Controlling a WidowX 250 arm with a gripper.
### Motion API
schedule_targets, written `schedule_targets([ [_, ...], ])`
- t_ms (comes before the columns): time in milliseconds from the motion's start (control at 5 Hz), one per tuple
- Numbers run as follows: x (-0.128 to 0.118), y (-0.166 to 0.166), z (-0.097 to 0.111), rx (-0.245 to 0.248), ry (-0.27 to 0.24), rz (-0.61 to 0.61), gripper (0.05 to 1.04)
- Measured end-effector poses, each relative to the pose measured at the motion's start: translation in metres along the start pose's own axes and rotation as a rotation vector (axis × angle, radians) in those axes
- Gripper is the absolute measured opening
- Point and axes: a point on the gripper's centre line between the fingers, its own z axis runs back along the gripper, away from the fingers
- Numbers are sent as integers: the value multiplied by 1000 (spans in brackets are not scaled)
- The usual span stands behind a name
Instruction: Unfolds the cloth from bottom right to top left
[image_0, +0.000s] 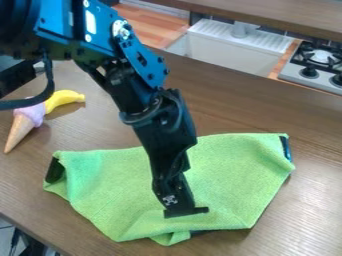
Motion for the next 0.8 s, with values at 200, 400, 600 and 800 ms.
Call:
schedule_targets([
  [200,-3,-1,-4,-12,13,11,1001],
  [400,-4,-2,-7,-11,32,8,1001],
  [600,-7,-3,-12,-15,62,13,1001],
  [800,-9,-5,-16,-16,83,15,970],
])
